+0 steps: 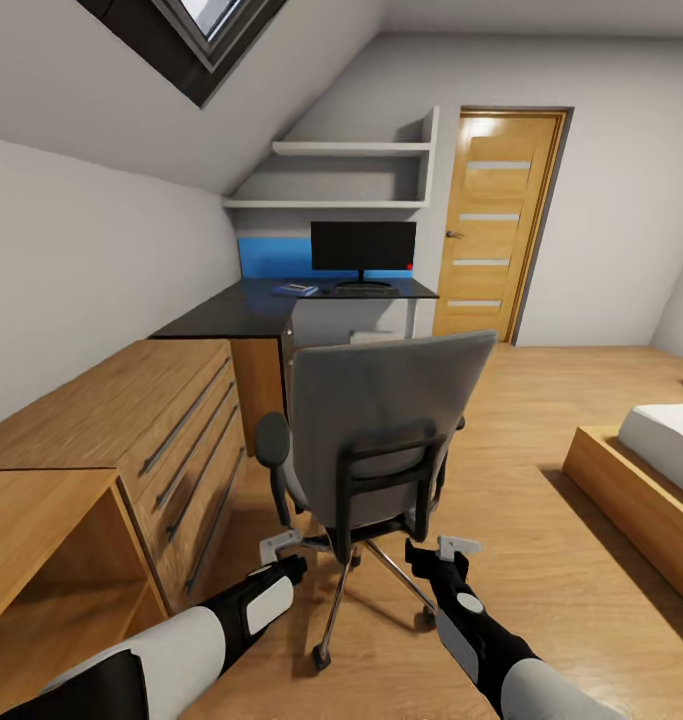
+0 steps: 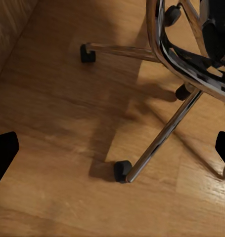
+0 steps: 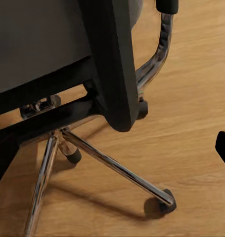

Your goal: In the bedroom, organize the workspace by keeping the computer under the desk, ensuring the monitor is on the desk, placing the keyboard on the desk next to the monitor, placing the mouse on the desk next to the keyboard, moving the folder from the swivel chair onto the desk next to the mouse, stacking the notebook on top of the folder with the pen on top of the notebook, and positioning the swivel chair next to the desk.

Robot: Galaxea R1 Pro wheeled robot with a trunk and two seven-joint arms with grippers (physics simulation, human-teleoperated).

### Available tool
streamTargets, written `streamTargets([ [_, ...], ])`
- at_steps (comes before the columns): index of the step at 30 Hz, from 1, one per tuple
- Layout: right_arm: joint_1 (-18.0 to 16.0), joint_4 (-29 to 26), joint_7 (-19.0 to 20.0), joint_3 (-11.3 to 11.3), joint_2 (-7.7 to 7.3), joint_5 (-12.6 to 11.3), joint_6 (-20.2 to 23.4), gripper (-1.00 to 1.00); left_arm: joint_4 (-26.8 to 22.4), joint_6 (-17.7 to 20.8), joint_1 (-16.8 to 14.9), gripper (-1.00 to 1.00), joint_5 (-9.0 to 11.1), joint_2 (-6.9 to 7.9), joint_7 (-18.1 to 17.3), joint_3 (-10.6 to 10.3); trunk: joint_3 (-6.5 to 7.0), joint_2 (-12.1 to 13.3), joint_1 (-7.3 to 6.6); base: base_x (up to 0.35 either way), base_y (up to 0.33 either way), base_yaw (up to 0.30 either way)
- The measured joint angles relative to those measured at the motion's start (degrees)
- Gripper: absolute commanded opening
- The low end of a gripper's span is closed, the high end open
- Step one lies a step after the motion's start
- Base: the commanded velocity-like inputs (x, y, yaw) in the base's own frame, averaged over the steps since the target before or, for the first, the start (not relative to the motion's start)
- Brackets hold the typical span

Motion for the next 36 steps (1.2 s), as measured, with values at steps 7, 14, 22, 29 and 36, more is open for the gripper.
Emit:
streamTargets([
  [7,-0.01,-3.16,0.33,-0.04,1.33,0.44,9.33,1.00,0.19,-0.23,-0.04,1.00,0.07,0.02,0.24,-0.02,-1.26,-2.81,1.54,0.000,0.000,0.000],
  [14,0.00,-2.29,0.38,-0.11,1.22,0.72,9.39,1.00,1.29,-0.33,-0.04,1.00,0.05,0.20,0.29,-0.09,-2.52,-5.62,3.08,0.000,0.000,0.000],
  [22,-0.01,-1.78,0.33,-0.15,1.03,0.71,6.75,1.00,1.65,-0.21,-0.03,1.00,-0.12,-0.07,0.03,-0.29,-3.95,-8.82,4.83,0.000,0.000,0.000],
  [29,0.03,-1.82,0.34,-0.13,0.19,0.71,6.57,1.00,1.66,-0.33,-0.02,1.00,-0.19,-0.09,0.02,-0.31,-5.21,-11.63,6.37,0.000,0.000,0.000],
  [36,0.02,-1.93,0.39,-0.10,0.14,0.71,6.53,1.00,1.66,-0.30,-0.03,1.00,-0.19,-0.10,0.02,-0.31,-6.46,-14.44,7.91,0.000,0.000,0.000],
])
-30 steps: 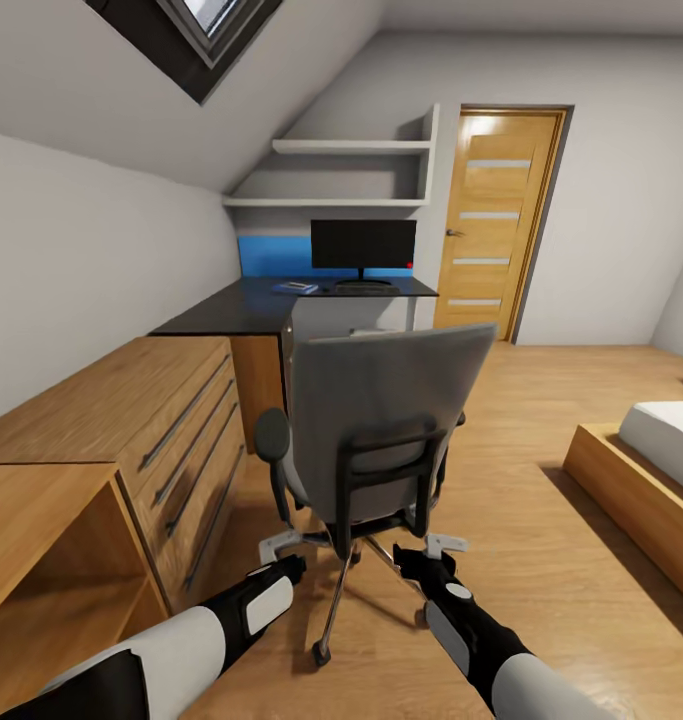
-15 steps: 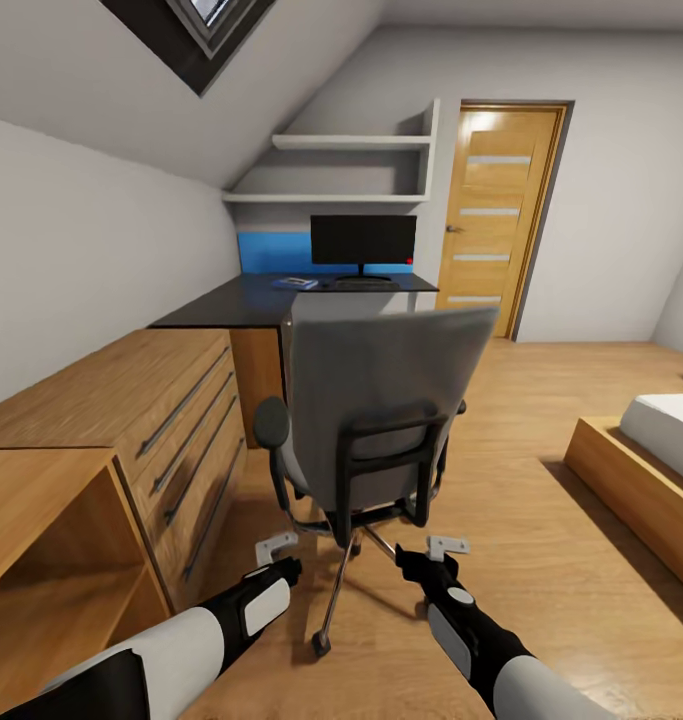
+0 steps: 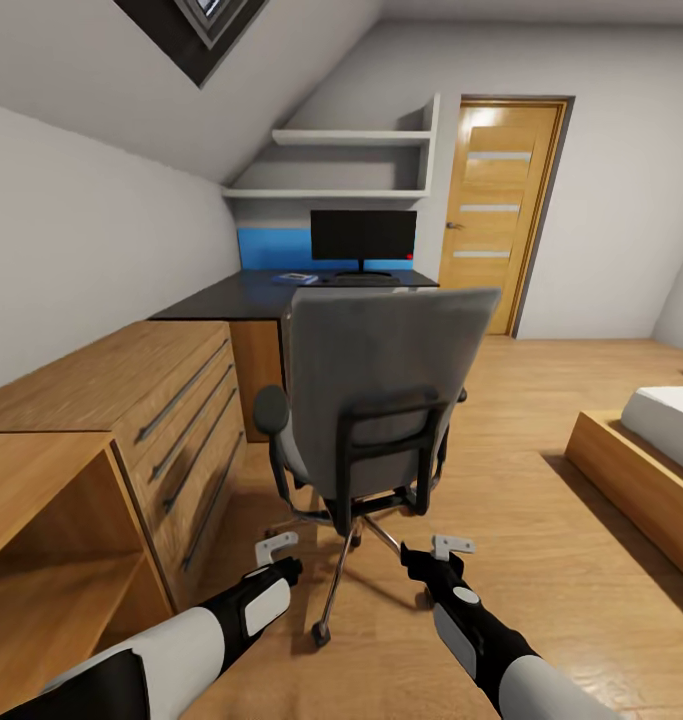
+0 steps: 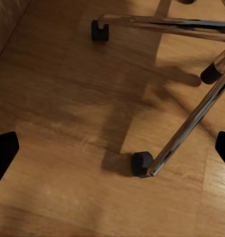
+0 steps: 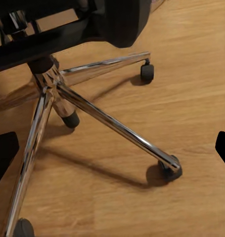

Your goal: In the bedroom, organize the workspace by keeping the computer under the desk, ensuring the monitor is on the desk, placing the keyboard on the desk next to the monitor, placing the mouse on the desk next to the keyboard, moving the folder from the swivel chair onto the desk next to the mouse, stacking the notebook on top of the folder with the pen on top of the notebook, and positioning the swivel chair next to the desk.

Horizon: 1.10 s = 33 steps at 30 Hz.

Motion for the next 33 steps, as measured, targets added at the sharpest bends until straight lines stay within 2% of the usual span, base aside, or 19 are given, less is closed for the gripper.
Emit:
streamTargets([
  [1,0.01,-0.04,0.00,0.03,0.00,0.00,-0.02,1.00,0.00,0.00,0.00,1.00,0.00,0.00,0.00,0.00,-0.18,-0.40,0.22,0.000,0.000,0.000],
  [2,0.01,0.00,0.01,0.22,0.00,0.13,-3.12,1.00,0.03,0.01,0.00,1.00,0.05,0.13,0.02,0.06,-0.18,-0.42,0.22,0.000,0.000,0.000],
  [4,0.01,0.03,0.02,0.29,0.00,0.59,-3.76,1.00,0.03,0.01,-0.01,1.00,0.07,0.18,0.05,0.07,-0.18,-0.42,0.22,0.000,0.000,0.000],
  [7,0.02,0.13,0.14,0.77,0.00,3.10,-4.27,1.00,0.00,0.15,-0.01,1.00,0.09,0.13,0.03,0.04,-0.18,-0.42,0.22,0.067,-0.007,0.000],
  [9,0.02,0.20,0.16,1.32,0.05,5.72,-4.32,1.00,0.00,0.17,-0.01,1.00,0.10,0.21,0.06,0.06,-0.18,-0.42,0.21,0.090,-0.030,0.000],
  [12,0.02,0.22,0.16,1.50,0.07,6.76,-4.36,1.00,0.00,0.17,-0.01,1.00,0.11,0.24,0.08,0.07,-0.18,-0.42,0.22,0.038,-0.013,0.000],
  [15,0.02,0.34,0.82,1.53,0.08,7.11,-4.26,1.00,0.00,0.17,-0.01,1.00,0.10,0.26,0.08,0.07,-0.18,-0.42,0.22,0.013,-0.004,0.000],
  [18,0.02,1.54,3.07,1.31,0.08,7.12,-3.88,1.00,0.01,0.17,-0.01,1.00,0.10,0.26,0.08,0.08,-0.18,-0.42,0.23,0.004,-0.001,0.000],
  [21,0.02,3.55,5.18,1.04,0.01,6.98,-2.21,1.00,0.00,0.17,0.00,1.00,0.10,0.21,0.07,0.08,-0.19,-0.42,0.23,0.001,0.000,0.000],
  [26,0.01,4.62,6.07,0.91,-0.01,6.76,0.70,1.00,0.00,0.01,-0.01,1.00,0.03,0.25,0.02,0.08,-0.18,-0.42,0.23,0.000,0.000,0.000],
  [33,0.02,4.54,6.20,0.88,-0.54,6.68,0.78,1.00,0.00,-0.06,0.00,1.00,-0.13,0.13,0.09,0.02,-1.47,-2.85,1.58,0.000,0.000,0.000],
])
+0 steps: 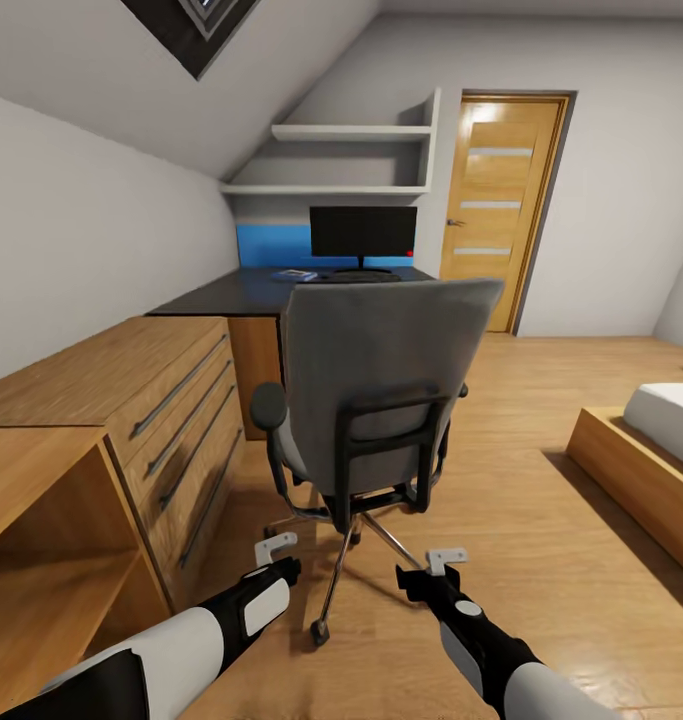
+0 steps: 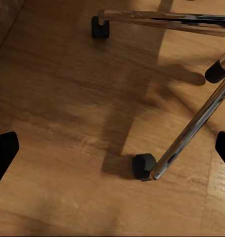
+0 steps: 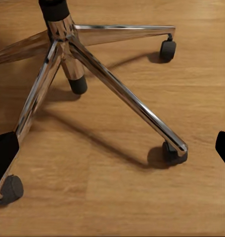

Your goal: In the bedroom, organize the workspace by keeping the computer under the desk, ensuring the monitor is on the desk, placing the keyboard on the desk next to the monitor, placing the mouse on the desk next to the keyboard, moving the folder from the swivel chair onto the desk next to the mouse, stacking the notebook on top of the folder with the pen on top of the notebook, and positioning the swivel chair next to the desk.

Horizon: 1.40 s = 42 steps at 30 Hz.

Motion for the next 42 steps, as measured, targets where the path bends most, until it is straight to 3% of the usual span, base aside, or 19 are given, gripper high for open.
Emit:
streamTargets([
  [14,0.00,-0.10,0.00,-0.08,-0.35,-0.02,-3.34,1.00,0.00,0.00,0.02,1.00,0.03,-0.12,0.00,-0.02,-3.10,-0.19,0.36,0.000,0.000,0.000],
  [24,0.00,-0.11,-0.14,-0.13,-0.35,-0.05,-7.09,1.00,0.00,0.07,0.00,1.00,0.13,-0.06,-0.17,-0.03,-3.11,-0.19,0.36,0.000,0.000,0.000],
  [42,0.00,-0.11,-0.07,-0.09,-0.35,-0.04,-7.49,1.00,0.00,0.08,0.04,1.00,0.21,-0.05,-0.18,-0.03,-3.11,-0.20,0.34,0.116,0.000,0.000],
])
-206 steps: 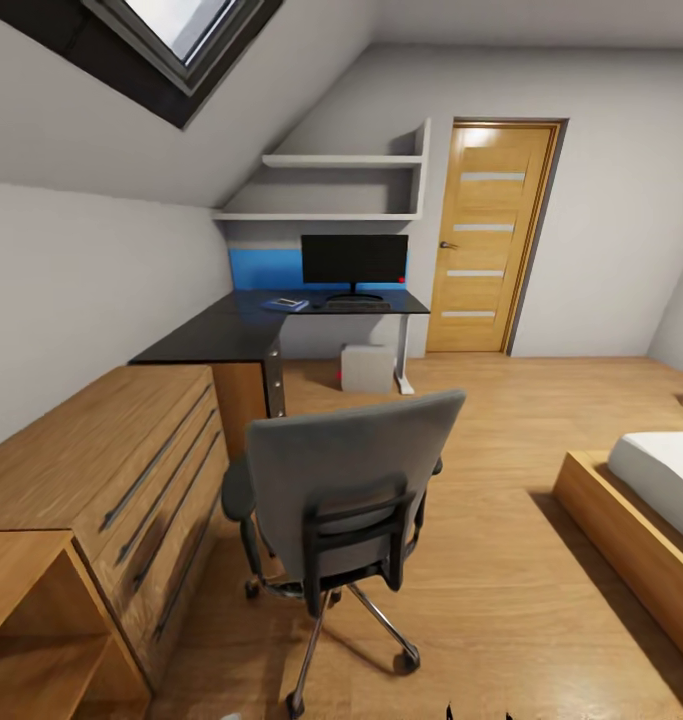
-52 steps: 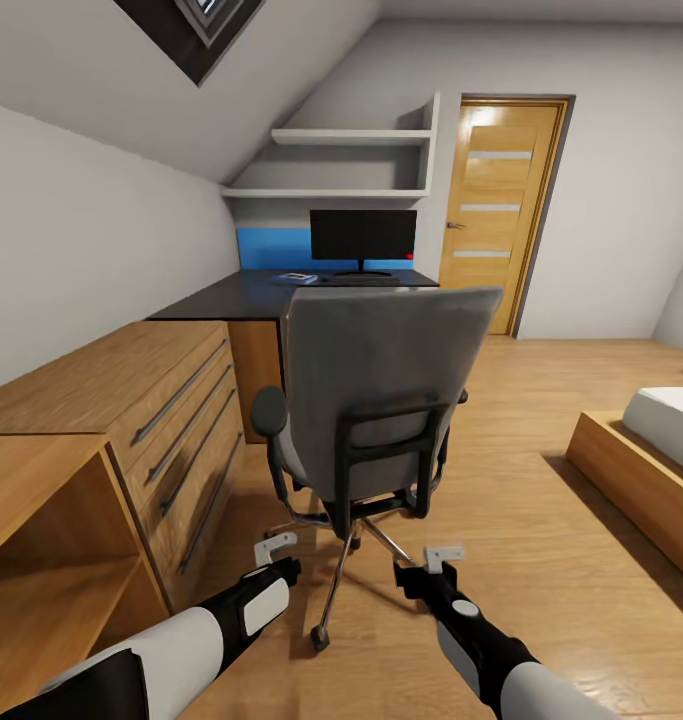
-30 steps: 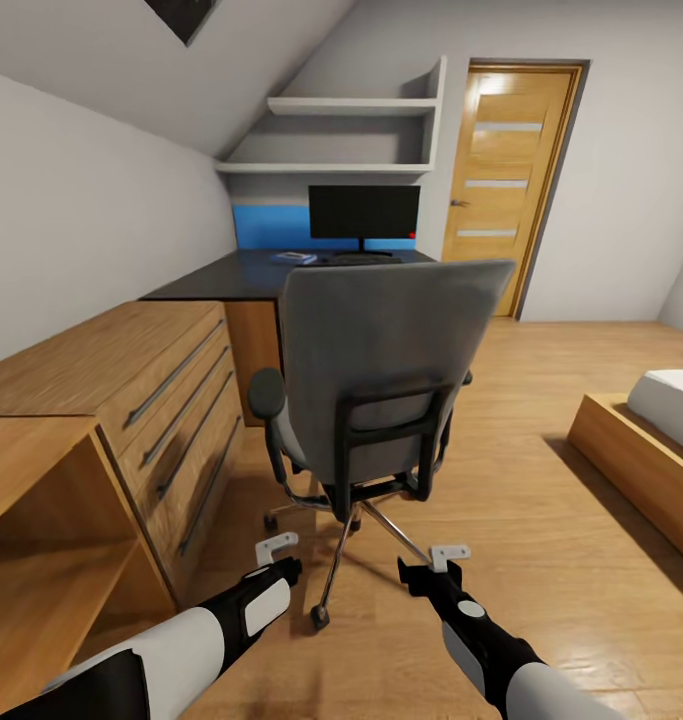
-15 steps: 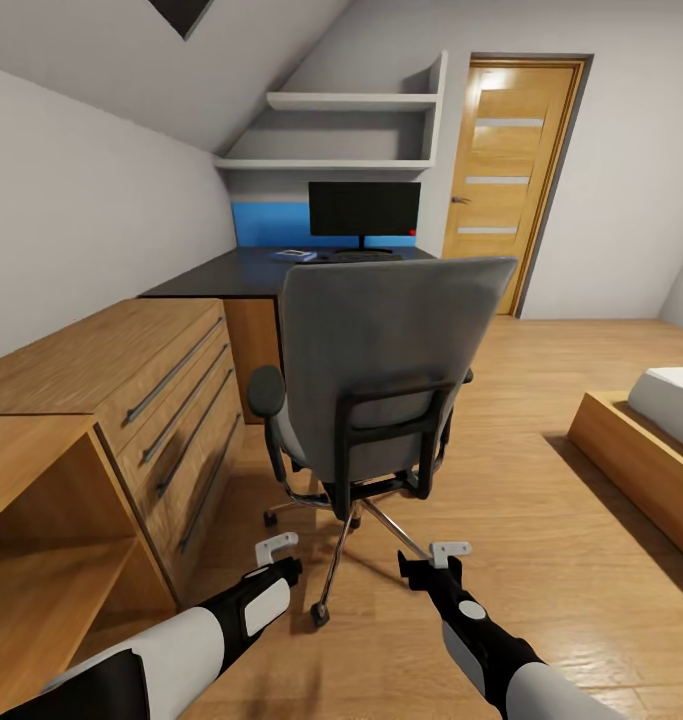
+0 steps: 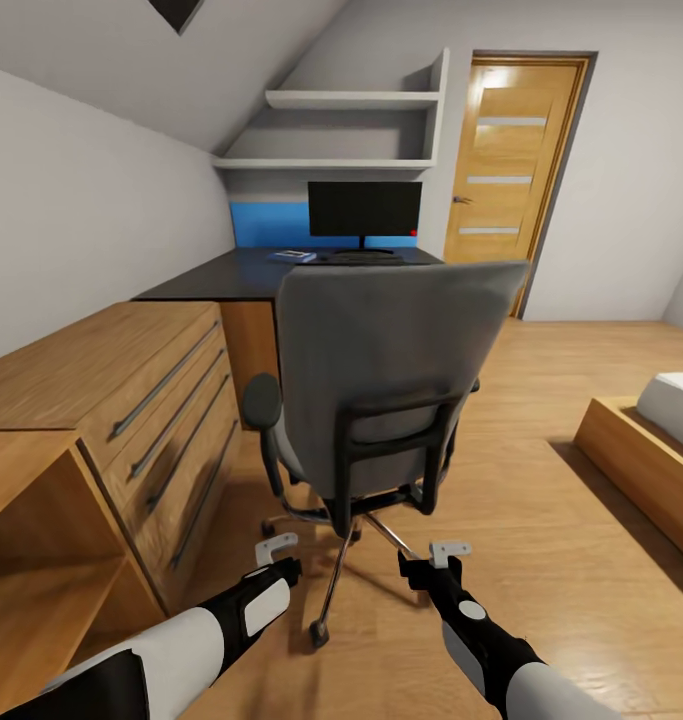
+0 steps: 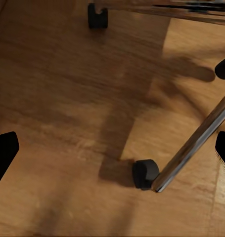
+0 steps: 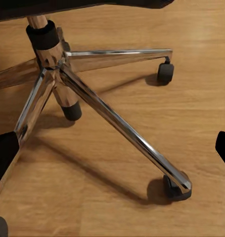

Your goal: In the bedroom, organize the workspace by keeping the computer under the desk, ensuring the monitor is on the desk, placing the keyboard on the desk next to the monitor, placing the mouse on the desk next to the keyboard, moving the folder from the swivel chair onto the desk next to the mouse, stacking the notebook on top of the folder with the pen on top of the notebook, and positioning the swivel chair next to the desk.

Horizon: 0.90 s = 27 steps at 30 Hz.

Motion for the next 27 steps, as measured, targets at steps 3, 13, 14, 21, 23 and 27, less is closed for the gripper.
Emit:
streamTargets([
  [3,0.00,0.00,0.00,0.00,0.00,0.00,0.00,1.00,0.00,0.00,0.01,1.00,0.00,0.00,0.00,0.00,0.00,0.00,0.00,0.204,-0.044,0.000],
  [13,0.00,-0.01,0.00,0.00,-0.01,-0.02,-0.09,1.00,0.01,0.00,-0.01,1.00,0.05,0.00,0.00,0.00,0.47,0.00,-0.01,0.224,-0.166,-0.086],
  [14,0.00,-0.01,0.00,0.00,-0.01,-0.02,-0.09,1.00,0.00,0.00,-0.01,1.00,0.01,-0.01,-0.03,0.00,0.55,0.00,-0.01,0.232,-0.207,-0.138],
  [21,0.00,0.00,0.02,0.00,0.01,-0.01,-0.10,1.00,0.00,0.01,0.04,1.00,0.38,0.00,0.04,-0.08,0.83,0.00,0.00,0.232,-0.209,-0.065],
  [23,0.00,0.00,0.02,0.00,0.03,-0.01,-0.10,1.00,0.03,0.00,0.04,1.00,0.44,0.02,0.11,-0.03,0.84,0.00,0.00,0.232,-0.209,-0.006],
  [27,0.00,0.00,0.01,0.00,0.00,-0.01,-0.10,1.00,0.03,0.00,0.03,1.00,0.57,0.02,0.11,-0.07,0.84,0.00,0.00,0.232,-0.209,-0.001],
])
